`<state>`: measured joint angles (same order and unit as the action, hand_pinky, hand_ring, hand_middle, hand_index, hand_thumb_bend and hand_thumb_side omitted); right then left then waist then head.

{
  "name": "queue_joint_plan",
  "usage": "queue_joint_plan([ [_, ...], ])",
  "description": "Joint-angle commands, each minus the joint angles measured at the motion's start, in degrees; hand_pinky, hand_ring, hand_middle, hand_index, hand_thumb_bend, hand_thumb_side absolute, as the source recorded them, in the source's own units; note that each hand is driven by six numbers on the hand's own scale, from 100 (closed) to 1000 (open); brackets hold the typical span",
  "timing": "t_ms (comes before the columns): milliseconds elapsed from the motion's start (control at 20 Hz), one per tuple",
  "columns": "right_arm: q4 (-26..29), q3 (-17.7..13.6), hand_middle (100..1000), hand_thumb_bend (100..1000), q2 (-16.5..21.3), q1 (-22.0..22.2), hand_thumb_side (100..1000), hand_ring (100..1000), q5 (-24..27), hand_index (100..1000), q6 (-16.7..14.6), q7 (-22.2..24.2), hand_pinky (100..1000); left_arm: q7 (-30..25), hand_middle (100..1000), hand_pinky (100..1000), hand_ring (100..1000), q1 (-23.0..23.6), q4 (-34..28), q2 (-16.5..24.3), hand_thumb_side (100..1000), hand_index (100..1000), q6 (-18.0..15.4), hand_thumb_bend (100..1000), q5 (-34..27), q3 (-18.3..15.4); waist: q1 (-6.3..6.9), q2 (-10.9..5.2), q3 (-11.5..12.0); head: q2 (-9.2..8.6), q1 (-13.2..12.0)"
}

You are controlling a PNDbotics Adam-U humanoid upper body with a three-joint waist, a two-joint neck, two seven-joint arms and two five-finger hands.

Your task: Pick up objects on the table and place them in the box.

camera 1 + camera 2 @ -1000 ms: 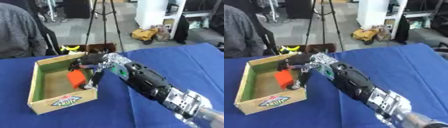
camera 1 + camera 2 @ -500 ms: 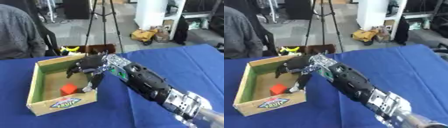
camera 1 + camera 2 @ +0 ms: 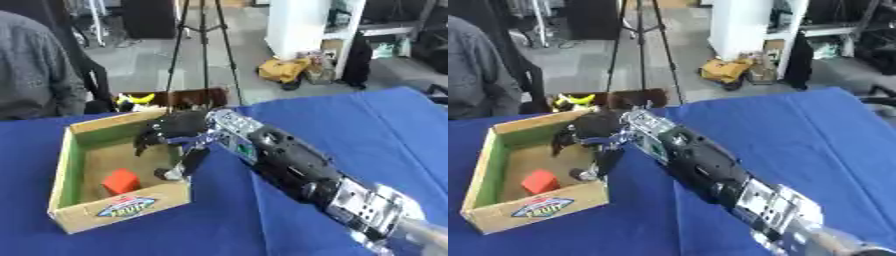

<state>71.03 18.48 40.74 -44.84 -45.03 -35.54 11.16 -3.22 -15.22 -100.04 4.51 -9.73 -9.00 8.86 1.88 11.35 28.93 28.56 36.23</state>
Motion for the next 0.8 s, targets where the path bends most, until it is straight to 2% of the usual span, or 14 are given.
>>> queue_joint_plan([
  [50,4.09,-3.27,812,100,3.20,-0.01,320,908,3.21,783,2.61,-3.03,811,0.67,633,516,797,-0.52,-1.05,0.98,960,597,-0.22,100,0.36,-1.05,-0.11,-0.80,-1.16,-0.96,-1.80],
  [150,6.44,-5.25,800,100,3.82,1.71,347,927,5.11,751,4.50,-4.93,780,1.16,633,515,797,-0.30,-0.92,1.39,961,596,-0.31,100,0.65,-1.56,-0.19,-1.03,-2.98,-0.88,-3.33],
  [200,7.81,-6.21,796,100,3.87,2.79,413,947,6.02,734,5.42,-5.85,764,1.43,633,515,798,-0.14,-0.84,1.56,962,596,-0.38,100,0.78,-1.85,-0.19,-1.13,-4.05,-0.86,-4.24],
  [300,10.68,-7.47,793,100,3.75,5.20,465,959,7.84,720,7.22,-7.66,738,2.06,633,513,798,0.34,-0.53,1.88,965,596,-0.47,100,1.12,-2.51,-0.11,-1.29,-6.09,-0.77,-6.22],
  [400,13.60,-8.72,785,100,3.15,7.99,564,975,9.65,700,8.35,-9.47,707,3.04,633,512,799,1.03,0.00,2.28,968,596,-0.60,100,1.57,-3.54,0.16,-1.33,-8.70,-0.69,-8.99],
  [550,17.95,-9.50,782,100,2.25,12.30,606,978,12.33,695,8.37,-12.15,702,4.40,633,511,800,1.73,0.64,2.72,970,596,-0.97,100,2.13,-4.81,0.51,-1.19,-11.91,-0.65,-12.48],
  [650,20.85,-9.57,777,100,1.34,15.20,664,983,14.11,688,7.84,-13.94,694,5.24,633,510,800,1.98,1.00,3.25,971,596,-1.20,100,2.48,-5.66,0.67,-0.91,-14.02,-0.80,-14.75],
  [700,22.28,-9.50,772,100,0.60,16.63,723,988,15.00,680,7.88,-14.82,686,5.73,633,510,800,2.01,1.16,3.47,971,596,-1.32,100,2.65,-6.18,0.74,-0.77,-15.33,-0.83,-16.07],
  [800,25.22,-9.21,764,100,-0.93,19.56,795,994,16.80,673,8.87,-16.63,665,6.53,633,510,800,1.96,1.33,3.66,971,597,-1.58,100,2.93,-6.92,0.86,-0.52,-17.52,-0.99,-18.14],
])
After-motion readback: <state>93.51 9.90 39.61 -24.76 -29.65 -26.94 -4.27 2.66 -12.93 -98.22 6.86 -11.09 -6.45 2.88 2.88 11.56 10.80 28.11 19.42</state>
